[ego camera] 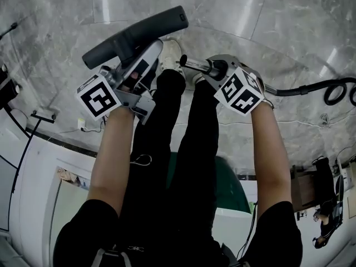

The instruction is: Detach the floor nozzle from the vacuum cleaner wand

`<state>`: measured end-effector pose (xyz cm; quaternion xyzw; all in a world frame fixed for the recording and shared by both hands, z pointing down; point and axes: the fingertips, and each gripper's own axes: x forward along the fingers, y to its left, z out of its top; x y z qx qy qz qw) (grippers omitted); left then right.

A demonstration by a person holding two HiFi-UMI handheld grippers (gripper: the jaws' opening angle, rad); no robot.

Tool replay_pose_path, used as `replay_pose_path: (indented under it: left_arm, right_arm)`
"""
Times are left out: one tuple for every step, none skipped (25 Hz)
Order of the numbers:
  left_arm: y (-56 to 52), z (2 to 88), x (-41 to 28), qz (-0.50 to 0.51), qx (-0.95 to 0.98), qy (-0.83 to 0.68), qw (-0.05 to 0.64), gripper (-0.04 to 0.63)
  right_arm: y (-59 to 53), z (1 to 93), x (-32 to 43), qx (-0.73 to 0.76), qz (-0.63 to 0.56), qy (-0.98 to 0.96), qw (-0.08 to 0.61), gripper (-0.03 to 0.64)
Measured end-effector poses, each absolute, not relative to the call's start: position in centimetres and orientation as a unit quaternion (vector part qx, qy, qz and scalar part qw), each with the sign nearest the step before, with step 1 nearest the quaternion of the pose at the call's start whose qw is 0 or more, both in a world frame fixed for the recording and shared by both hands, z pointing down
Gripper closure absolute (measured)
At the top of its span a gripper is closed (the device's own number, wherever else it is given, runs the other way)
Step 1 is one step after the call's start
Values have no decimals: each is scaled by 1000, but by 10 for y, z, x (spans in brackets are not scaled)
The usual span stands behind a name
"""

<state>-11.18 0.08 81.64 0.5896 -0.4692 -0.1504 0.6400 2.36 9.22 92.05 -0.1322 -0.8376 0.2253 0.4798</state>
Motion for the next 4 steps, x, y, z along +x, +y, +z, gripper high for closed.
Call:
replay_pose_path:
  left_arm:
    - [1,814,-109,-147,594,-466,639,474]
    - [1,812,-106,-142,599,-463,637,474]
    - [0,811,-104,-138,603,-462,635,474]
    - [0,809,-102,-133,607,-460,634,474]
  right_arm:
    - [90,919,24,-131,223,-839,479,485]
    - [87,917,24,-130,220,-840,479,485]
    - [86,916,24,-130,216,-840,480,483]
    - [84,914,24,-130,213,-841,480,483]
